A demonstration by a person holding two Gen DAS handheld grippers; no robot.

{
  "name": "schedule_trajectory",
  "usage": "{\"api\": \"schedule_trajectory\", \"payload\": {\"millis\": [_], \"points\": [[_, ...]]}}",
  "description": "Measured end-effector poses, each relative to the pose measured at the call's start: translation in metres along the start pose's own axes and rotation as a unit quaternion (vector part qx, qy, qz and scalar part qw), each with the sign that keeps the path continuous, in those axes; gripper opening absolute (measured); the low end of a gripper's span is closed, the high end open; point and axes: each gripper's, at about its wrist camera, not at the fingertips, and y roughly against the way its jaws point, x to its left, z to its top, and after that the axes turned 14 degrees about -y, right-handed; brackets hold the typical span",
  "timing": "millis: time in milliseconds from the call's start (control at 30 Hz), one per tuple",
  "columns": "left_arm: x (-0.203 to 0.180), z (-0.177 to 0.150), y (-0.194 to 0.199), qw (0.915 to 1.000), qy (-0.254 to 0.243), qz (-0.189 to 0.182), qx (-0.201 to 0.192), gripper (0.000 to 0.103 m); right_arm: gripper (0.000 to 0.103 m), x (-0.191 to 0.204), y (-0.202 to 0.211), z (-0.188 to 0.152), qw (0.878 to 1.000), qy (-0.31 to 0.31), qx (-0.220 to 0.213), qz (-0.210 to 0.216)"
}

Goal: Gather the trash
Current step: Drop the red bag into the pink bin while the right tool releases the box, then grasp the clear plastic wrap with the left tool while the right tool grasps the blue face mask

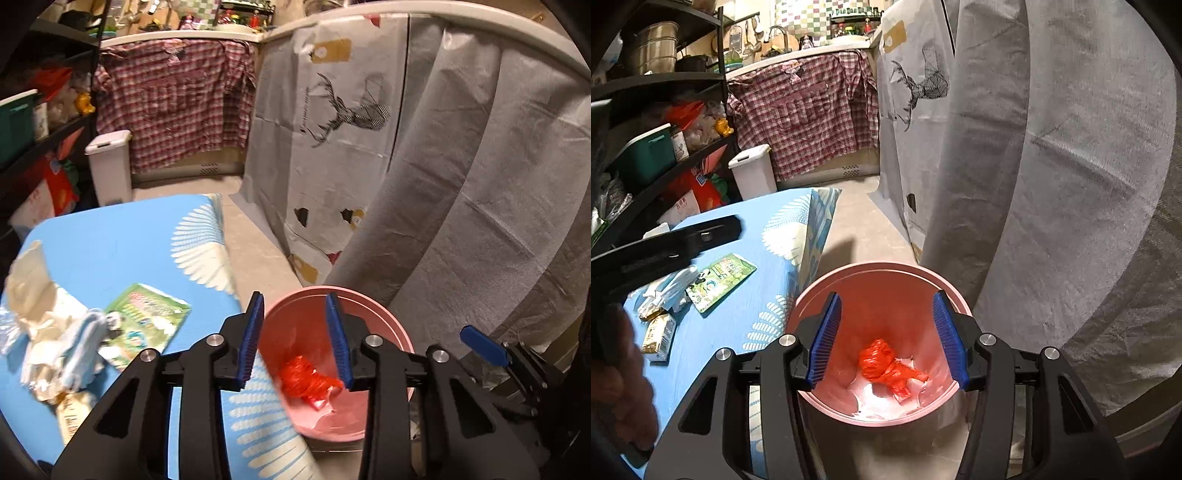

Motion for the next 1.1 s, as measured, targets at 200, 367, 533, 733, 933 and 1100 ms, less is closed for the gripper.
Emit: {"api": "schedule_trajectory", "payload": {"millis": [200,367,533,733,933,1100], "points": [[0.037,-0.002,0.051,0.9993,-0.003,0.036,-0.013,0.027,0.052,0.008,0.016,-0.003,1.000,0.007,-0.016,0.015],[0.086,-0.005,0.097,0.9969,-0.012,0.074,-0.022,0.025,0.044,0.023,0.031,-0.006,0.999,0.018,-0.021,0.045],[0.143,-0.012,0.127,0.9924,-0.003,0.120,-0.024,0.022,0.030,0.045,0.043,-0.006,0.996,0.020,-0.015,0.087],[0.196,-0.036,0.140,0.9853,0.039,0.163,-0.032,0.022,0.025,0.082,0.037,-0.004,0.989,0.018,0.012,0.144],[0.227,-0.069,0.134,0.9826,0.078,0.168,-0.005,0.015,0.025,0.127,0.015,-0.022,0.982,0.050,0.040,0.180],[0.242,-0.077,0.130,0.9820,0.086,0.168,-0.002,0.015,0.025,0.160,-0.001,-0.039,0.975,0.059,0.068,0.204]]}}
